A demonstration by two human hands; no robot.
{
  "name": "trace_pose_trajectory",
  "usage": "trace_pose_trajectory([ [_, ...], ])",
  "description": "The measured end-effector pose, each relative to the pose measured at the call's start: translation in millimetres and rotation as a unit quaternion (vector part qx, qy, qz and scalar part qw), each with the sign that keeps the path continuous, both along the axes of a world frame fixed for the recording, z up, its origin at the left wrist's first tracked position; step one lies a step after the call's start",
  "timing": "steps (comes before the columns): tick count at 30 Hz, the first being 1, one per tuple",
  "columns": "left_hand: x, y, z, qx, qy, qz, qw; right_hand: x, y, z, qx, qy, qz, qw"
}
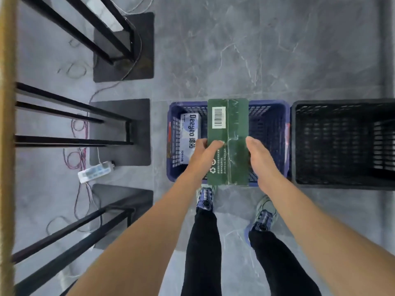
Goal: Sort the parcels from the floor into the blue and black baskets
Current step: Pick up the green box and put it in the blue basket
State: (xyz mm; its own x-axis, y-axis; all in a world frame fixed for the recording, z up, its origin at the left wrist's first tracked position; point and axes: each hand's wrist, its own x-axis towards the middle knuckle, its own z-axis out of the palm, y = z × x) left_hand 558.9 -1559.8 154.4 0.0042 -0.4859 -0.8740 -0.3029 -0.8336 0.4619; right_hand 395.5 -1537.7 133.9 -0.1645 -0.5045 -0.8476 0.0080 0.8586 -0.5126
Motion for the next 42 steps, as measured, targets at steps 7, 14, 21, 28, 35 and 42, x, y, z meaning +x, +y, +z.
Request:
trace_pose_trajectory([
  [7,39,-32,-136,0.033,-0.015,-0.025,0.999,42,-16,-138,0.037,-0.027,-0.026,0.999],
  [14,49,-49,-219,0.042,-0.041,-0.067,0.996,56,-22,-233,0.052,-0.036,-0.029,0.998],
  [21,57,-57,-256,0.021,-0.061,-0.104,0.993,69,-37,-278,0.049,-0.042,-0.024,0.998],
  [28,62,-45,-271,0.024,-0.026,-0.130,0.991,73,-45,-299,0.040,-0.062,-0.037,0.997],
  [35,58,-40,-271,0.028,0.001,-0.154,0.988,81,-42,-305,0.037,-0.051,-0.039,0.997],
  [42,53,-50,-254,0.061,0.022,-0.098,0.993,80,-46,-280,0.022,-0.058,-0.036,0.997],
])
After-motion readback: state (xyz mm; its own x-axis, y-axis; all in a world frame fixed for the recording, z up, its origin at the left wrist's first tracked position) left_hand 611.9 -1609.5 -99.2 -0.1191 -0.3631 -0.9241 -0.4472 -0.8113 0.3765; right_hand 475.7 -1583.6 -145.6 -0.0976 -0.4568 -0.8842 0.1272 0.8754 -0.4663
